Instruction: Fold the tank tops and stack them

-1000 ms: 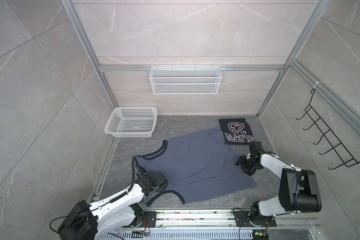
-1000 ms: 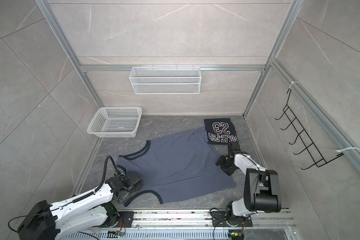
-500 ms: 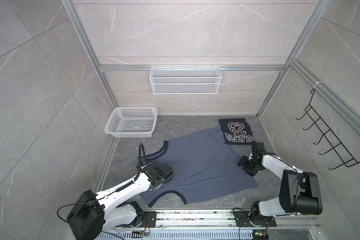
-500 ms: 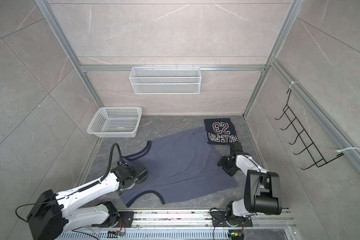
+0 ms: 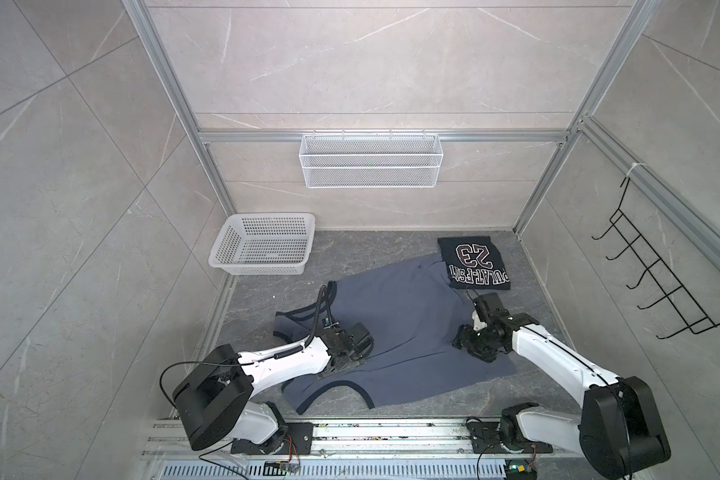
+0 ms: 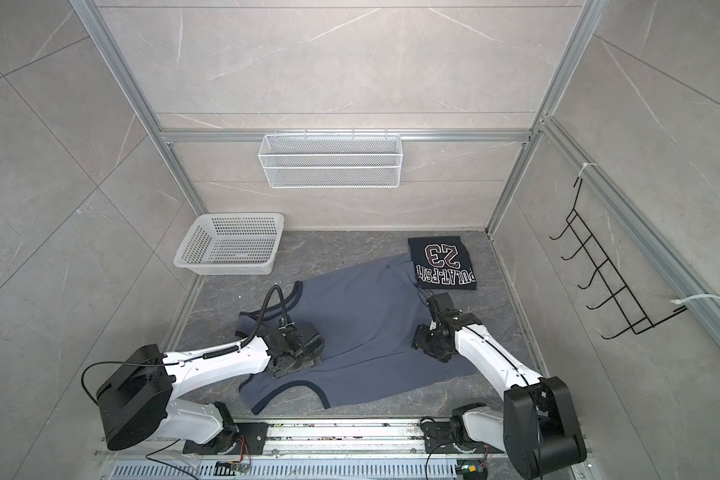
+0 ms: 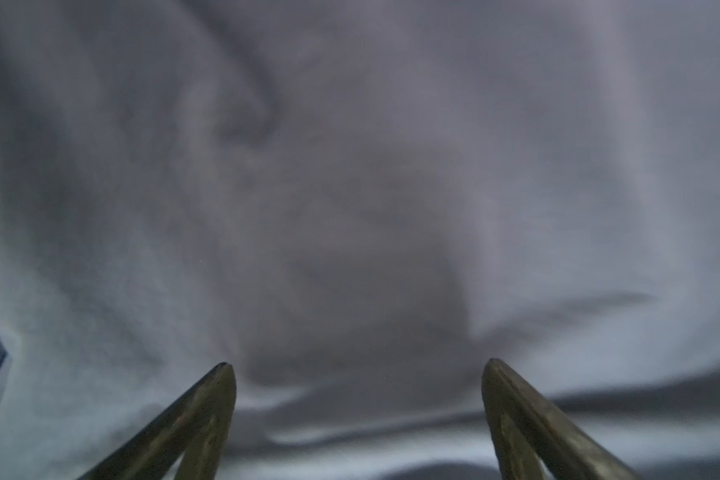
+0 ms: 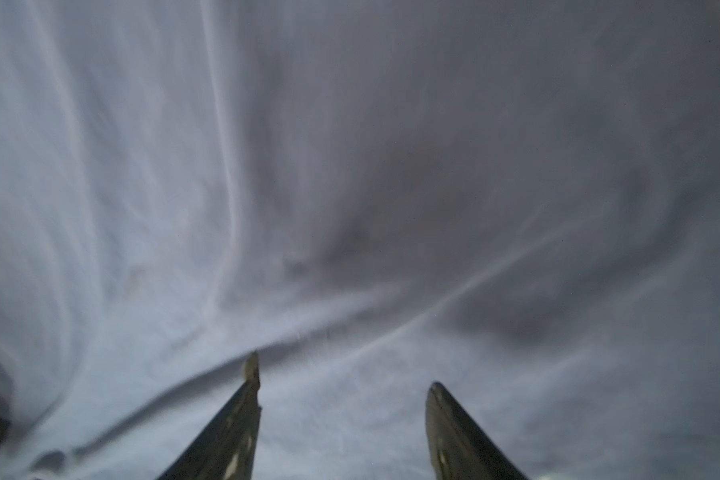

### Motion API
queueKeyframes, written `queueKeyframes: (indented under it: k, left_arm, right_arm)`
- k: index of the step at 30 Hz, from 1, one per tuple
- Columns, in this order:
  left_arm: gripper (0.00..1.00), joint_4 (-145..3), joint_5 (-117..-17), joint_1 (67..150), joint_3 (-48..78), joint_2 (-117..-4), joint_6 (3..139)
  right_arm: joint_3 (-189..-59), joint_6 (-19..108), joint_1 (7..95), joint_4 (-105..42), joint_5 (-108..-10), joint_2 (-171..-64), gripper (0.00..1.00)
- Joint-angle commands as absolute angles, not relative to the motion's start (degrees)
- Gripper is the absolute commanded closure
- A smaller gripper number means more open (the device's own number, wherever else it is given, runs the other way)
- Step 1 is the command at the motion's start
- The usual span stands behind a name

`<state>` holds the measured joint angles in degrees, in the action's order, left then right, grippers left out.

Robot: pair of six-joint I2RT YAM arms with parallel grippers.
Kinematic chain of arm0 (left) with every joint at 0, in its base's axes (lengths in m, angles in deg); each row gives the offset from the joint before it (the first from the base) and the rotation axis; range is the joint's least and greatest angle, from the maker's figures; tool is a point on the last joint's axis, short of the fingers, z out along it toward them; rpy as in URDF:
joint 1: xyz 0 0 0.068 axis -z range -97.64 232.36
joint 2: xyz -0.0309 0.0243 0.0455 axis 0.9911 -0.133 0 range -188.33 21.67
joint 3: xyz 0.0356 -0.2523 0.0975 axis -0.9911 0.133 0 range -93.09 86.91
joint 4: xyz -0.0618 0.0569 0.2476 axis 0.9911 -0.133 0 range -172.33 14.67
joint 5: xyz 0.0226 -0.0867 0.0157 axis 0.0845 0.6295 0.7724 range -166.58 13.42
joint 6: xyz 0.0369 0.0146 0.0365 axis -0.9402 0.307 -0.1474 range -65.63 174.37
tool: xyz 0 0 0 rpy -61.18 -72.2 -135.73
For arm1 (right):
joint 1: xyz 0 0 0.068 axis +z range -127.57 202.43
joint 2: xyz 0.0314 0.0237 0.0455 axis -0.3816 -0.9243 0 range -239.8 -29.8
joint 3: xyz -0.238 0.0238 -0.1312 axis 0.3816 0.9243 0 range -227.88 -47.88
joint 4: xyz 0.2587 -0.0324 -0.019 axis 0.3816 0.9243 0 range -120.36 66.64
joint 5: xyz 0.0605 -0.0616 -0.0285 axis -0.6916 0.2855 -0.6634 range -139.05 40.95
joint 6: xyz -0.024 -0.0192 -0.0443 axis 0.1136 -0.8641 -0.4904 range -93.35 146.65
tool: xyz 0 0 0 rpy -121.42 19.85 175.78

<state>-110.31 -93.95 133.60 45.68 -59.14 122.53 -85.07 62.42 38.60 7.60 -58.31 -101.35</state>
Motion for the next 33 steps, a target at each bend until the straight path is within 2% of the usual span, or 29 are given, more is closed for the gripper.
queueKeyframes:
  k: [1,13,17,21,24,26,30,33]
  left_arm:
    - [0.05,-107.64,-92.52,130.06,47.35,-59.36,119.50]
    - [0.05,-106.45,-93.59,113.40,52.63,-56.83,106.59]
    - [0.05,-106.27,-92.87,107.20,51.90,-54.45,104.16]
    - [0.04,-106.98,-95.06,104.01,48.41,-52.82,102.24]
    - [0.04,-109.18,-95.88,103.01,42.85,-54.02,99.90]
    - [0.04,-110.42,-94.73,103.58,38.69,-54.92,97.20]
    - [0.04,-112.77,-94.88,108.58,32.39,-58.14,95.82]
    - [0.04,-110.25,-90.85,111.05,31.17,-61.86,96.85]
  right_arm:
    - [-82.76,67.01,43.20,8.00,-57.31,-103.17,0.35]
    - [-77.06,85.72,66.39,1.33,-55.26,-107.46,0.35]
    - [-79.94,91.80,76.45,0.32,-54.71,-109.00,0.35]
    - [-84.50,93.41,82.51,0.94,-54.47,-110.68,0.35]
    - [-88.01,91.06,82.89,3.69,-52.86,-110.22,0.35]
    - [-91.27,87.87,81.06,10.40,-47.83,-108.57,0.34]
    - [-91.18,80.66,71.75,13.08,-45.81,-105.38,0.34]
    - [-90.41,76.50,65.84,11.90,-45.99,-105.51,0.34]
